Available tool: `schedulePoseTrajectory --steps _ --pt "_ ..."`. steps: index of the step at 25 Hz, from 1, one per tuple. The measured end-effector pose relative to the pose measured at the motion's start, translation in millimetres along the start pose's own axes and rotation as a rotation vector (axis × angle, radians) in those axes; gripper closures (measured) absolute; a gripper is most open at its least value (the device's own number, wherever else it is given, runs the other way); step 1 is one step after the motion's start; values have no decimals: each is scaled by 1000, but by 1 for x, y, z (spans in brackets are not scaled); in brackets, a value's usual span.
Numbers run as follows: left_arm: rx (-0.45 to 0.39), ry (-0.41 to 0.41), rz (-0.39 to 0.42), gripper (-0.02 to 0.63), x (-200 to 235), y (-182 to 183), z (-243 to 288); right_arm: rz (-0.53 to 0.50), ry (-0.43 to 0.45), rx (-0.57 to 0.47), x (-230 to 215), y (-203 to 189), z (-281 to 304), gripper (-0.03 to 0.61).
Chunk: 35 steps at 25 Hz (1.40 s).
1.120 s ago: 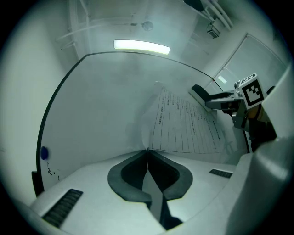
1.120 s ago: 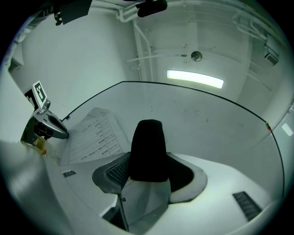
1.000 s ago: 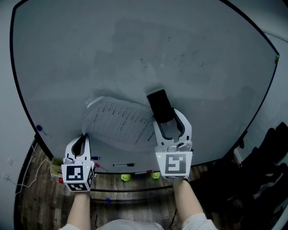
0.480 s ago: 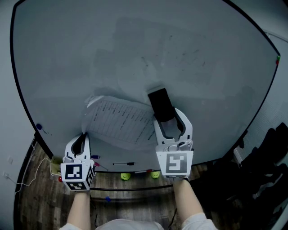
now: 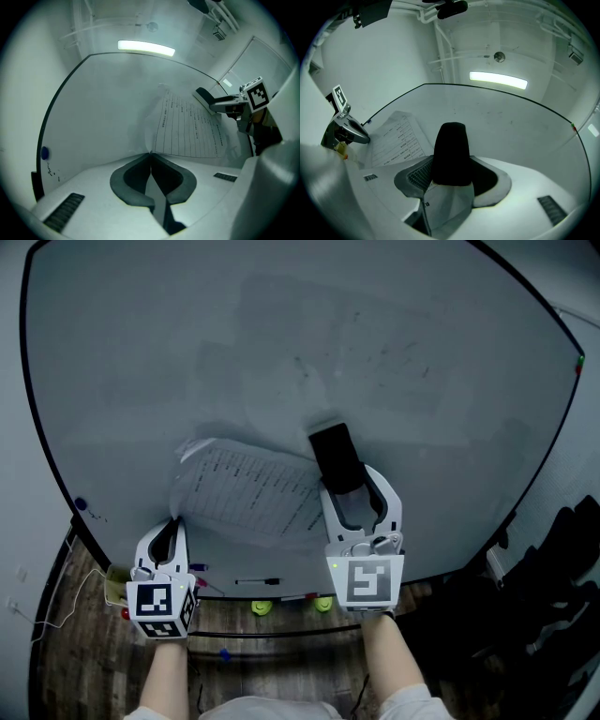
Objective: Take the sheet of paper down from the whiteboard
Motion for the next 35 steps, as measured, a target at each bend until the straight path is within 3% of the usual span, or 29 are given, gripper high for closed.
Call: schedulePoseTrajectory --steps 15,35 --pt "-8 10 -19 595 1 2 -3 -18 1 3 -2 2 -3 337" --pt "14 47 -16 595 -6 11 -7 62 -34 45 -26 -4 -12 337"
Point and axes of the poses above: the fingertips, and each gripper's own axes: z forward along the fingers, x to its left, y out of its top, the point moved 9 cm from there along -z, backward along the fingers, and after that the axes turned 6 degrees about -x, right-handed, at the moved point
